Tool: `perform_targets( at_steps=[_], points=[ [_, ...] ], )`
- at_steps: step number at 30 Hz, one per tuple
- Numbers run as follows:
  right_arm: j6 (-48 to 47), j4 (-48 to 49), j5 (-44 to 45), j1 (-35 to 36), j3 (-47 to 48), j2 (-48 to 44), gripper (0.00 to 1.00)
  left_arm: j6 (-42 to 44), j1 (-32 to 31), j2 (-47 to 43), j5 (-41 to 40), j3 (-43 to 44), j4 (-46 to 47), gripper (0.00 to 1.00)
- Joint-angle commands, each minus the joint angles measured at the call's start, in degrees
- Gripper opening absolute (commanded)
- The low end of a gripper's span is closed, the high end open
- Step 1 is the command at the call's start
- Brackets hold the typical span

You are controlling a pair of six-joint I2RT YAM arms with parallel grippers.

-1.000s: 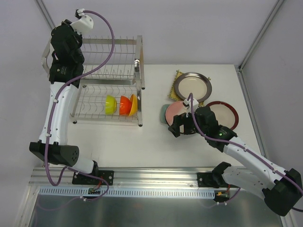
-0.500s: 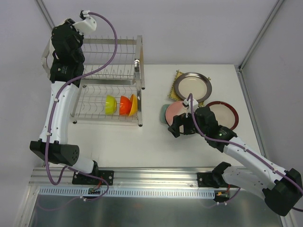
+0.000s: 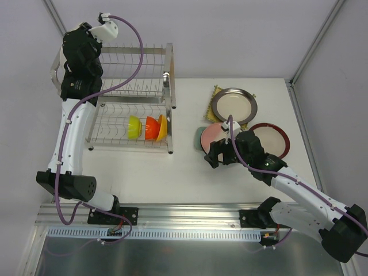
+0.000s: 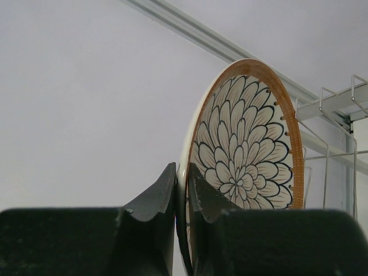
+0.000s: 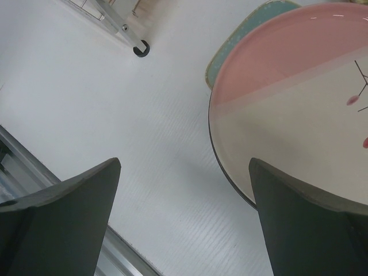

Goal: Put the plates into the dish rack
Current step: Insert the plate into the dish rack

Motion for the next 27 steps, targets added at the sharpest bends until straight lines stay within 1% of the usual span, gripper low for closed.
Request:
perform_targets(
  at_steps=[1,4,7,8,13,15,16,19,27],
  points=[
    [-1.1,2.0,0.6,0.5,0.2,-1.1,1.00,1.5,-1.6,-1.0,5.1,0.5,2.5,0.02],
    [-1.1,2.2,0.8,0.6,0.1,-1.1,1.00,-0.2,-1.8,-1.5,4.4,0.6,1.9,0.03],
    [-1.1,2.1,0.7,0.6,0.2,-1.1,0.99,-1.3,-2.1,-1.6,2.5,0.4,1.6,0.03],
    [-1.1,2.1,0.7,0.6,0.1,-1.2,1.00,-1.5,-2.4,-1.8,0.7,0.2,1.4,0.03],
    [-1.0,2.3,0.5,0.8,0.1,-1.2,1.00,-3.0,-1.9,-2.6,-2.6,-2.5,1.4,0.04],
    [-1.0,2.4,0.4,0.8,0.1,-1.2,0.99,-4.9,-1.7,-3.0,-2.7,-2.6,1.5,0.03],
    [-0.9,2.4,0.4,1.0,0.0,-1.2,1.00,-7.5,-1.5,-3.2,-2.7,-2.3,1.5,0.03],
    [-1.0,2.4,0.4,1.0,0.1,-1.3,1.00,-11.0,-1.3,-3.1,-2.7,-0.2,1.3,0.04],
    [-0.9,2.4,0.5,1.0,0.0,-1.5,1.00,-16.1,-0.8,-2.5,-1.0,2.0,1.1,0.04]
  ],
)
